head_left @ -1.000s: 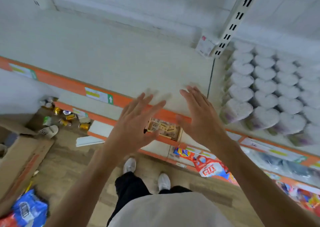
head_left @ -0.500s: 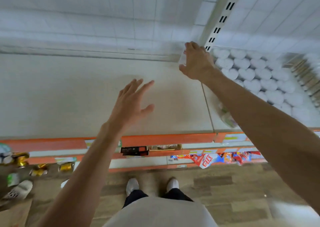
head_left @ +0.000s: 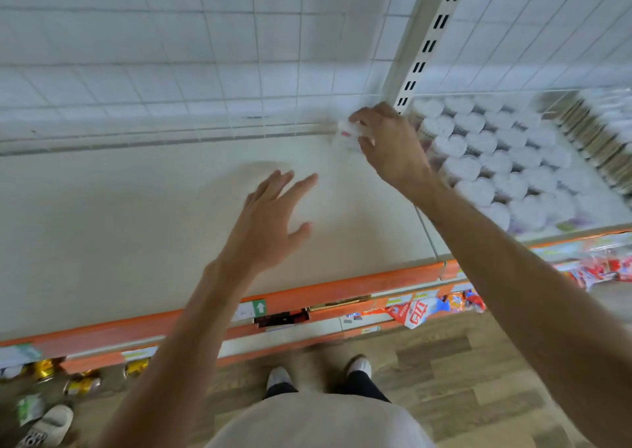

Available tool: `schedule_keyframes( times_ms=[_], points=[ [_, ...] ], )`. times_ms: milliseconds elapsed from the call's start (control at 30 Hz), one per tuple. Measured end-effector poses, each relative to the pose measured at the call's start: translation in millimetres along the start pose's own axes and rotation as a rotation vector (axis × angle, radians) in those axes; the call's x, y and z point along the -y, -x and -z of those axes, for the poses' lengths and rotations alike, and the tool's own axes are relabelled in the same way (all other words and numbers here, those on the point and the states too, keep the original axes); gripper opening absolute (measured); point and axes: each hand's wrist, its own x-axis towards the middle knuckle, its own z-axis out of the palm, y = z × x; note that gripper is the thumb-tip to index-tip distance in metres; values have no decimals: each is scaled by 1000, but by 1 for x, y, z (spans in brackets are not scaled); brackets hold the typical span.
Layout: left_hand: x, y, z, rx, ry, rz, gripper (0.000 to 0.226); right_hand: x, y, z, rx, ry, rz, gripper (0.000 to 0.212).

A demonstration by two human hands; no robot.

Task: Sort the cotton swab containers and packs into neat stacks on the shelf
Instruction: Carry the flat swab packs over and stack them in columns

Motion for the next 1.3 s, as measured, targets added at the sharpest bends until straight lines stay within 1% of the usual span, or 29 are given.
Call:
schedule_keyframes(
  times_ms=[67, 133, 267, 400, 467, 567, 667, 700, 767, 967, 1033, 1100, 1300],
  points=[
    [3, 14, 4, -42, 25, -29, 72, 22, 55, 10, -106, -187, 107, 35],
    [6, 27, 4, -55, 22, -33, 70, 39, 104, 12, -152, -248, 117, 31],
    [1, 40, -14, 72, 6, -95, 68, 51, 163, 4, -101, -278, -10, 27],
    [-25, 44, -27, 106, 38, -212, 59, 47, 194, 18, -66, -368, -73, 29],
    [-40, 47, -33, 119, 41, -249, 58, 42, 209, 26, -105, -408, -116, 30],
    [-64, 59, -44, 122, 61, -245, 61, 36, 239, 38, -180, -473, -177, 34],
    [-98, 70, -62, 88, 121, -279, 59, 28, 271, 45, -249, -457, -224, 34],
    [-110, 73, -70, 88, 150, -283, 57, 22, 281, 46, -258, -451, -248, 34],
    [-130, 77, -95, 136, 160, -259, 56, 3, 301, 44, -238, -467, -312, 34],
    [-171, 79, -190, 467, -16, -199, 75, -89, 379, 10, -9, -455, -569, 31],
    [-191, 79, -217, 546, -19, -200, 78, -119, 408, 5, 52, -437, -627, 30],
    [-215, 77, -243, 590, -9, -231, 79, -147, 435, 10, 77, -424, -667, 30],
    [-300, 64, -315, 644, 23, -327, 80, -218, 502, 49, 97, -381, -739, 31]
  ],
)
